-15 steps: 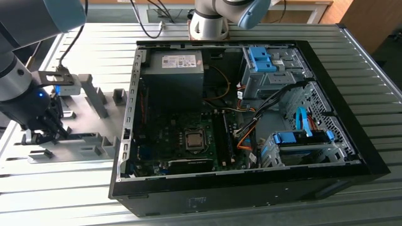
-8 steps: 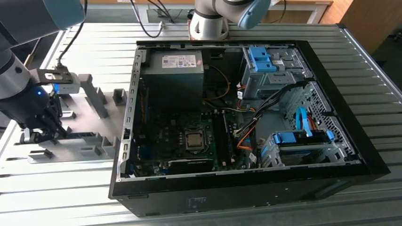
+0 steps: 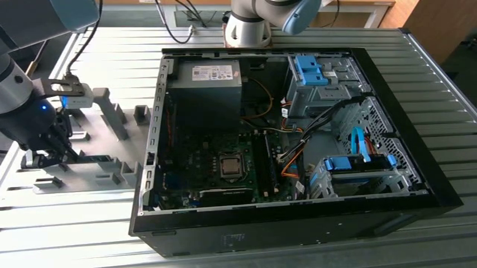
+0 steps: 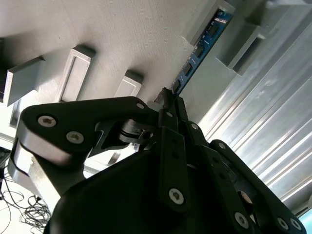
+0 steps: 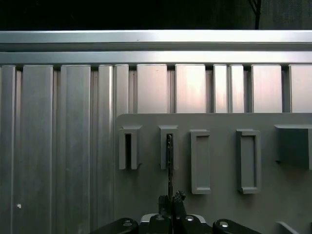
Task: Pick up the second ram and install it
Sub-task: 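Pick up the second ram and move it above second insertion slot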
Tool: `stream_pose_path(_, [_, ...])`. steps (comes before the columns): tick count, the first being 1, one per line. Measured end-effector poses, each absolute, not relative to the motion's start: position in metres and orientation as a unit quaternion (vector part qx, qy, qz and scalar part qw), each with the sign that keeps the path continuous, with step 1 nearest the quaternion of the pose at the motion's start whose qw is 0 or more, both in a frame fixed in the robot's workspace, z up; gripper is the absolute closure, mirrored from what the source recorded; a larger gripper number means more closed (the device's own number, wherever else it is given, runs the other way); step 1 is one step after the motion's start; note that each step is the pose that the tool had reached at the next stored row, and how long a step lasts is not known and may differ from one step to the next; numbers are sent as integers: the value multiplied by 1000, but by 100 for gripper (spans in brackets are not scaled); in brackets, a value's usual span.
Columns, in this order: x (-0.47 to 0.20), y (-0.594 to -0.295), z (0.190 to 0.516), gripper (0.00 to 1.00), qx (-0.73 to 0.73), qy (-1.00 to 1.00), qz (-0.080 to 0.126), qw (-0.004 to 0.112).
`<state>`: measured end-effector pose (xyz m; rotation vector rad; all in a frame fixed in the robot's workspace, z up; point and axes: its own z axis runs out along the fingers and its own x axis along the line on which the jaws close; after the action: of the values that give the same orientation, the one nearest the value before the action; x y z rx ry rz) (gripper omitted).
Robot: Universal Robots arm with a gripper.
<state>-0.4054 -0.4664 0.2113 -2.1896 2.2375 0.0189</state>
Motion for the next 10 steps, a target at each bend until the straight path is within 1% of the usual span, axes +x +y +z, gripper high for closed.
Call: stream_pose_path(10, [-405,-466,218,86,-699,715,6,5])
